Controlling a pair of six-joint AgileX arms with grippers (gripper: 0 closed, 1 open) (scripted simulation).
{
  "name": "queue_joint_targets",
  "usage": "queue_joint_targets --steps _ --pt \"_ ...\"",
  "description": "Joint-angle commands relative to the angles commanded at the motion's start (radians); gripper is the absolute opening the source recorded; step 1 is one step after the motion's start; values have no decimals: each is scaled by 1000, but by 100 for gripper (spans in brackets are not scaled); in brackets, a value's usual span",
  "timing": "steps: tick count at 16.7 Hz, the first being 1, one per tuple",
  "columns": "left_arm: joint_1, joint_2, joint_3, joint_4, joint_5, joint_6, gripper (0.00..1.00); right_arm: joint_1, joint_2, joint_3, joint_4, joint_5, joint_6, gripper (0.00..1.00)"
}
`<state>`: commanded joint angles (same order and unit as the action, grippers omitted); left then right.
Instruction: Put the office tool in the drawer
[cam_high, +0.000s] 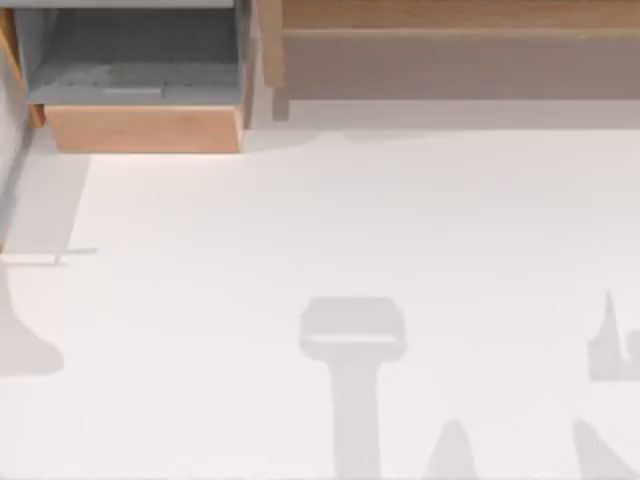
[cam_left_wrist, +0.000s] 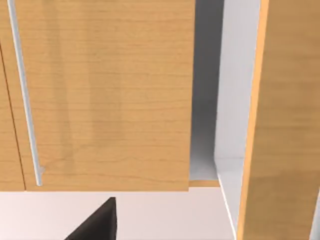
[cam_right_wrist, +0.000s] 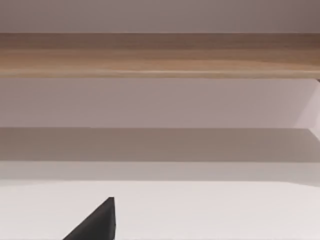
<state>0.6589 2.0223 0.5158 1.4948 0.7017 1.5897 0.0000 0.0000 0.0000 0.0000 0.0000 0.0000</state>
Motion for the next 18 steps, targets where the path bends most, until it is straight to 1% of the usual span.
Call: queue_joint_targets --steps 12,13,18 --pt "0 0 0 0 0 0 2 0 0 0 0 0 0 100" --pt "0 0 0 0 0 0 0 0 0 0 0 0 0 100" --pt "0 0 0 0 0 0 0 0 0 0 0 0 0 100"
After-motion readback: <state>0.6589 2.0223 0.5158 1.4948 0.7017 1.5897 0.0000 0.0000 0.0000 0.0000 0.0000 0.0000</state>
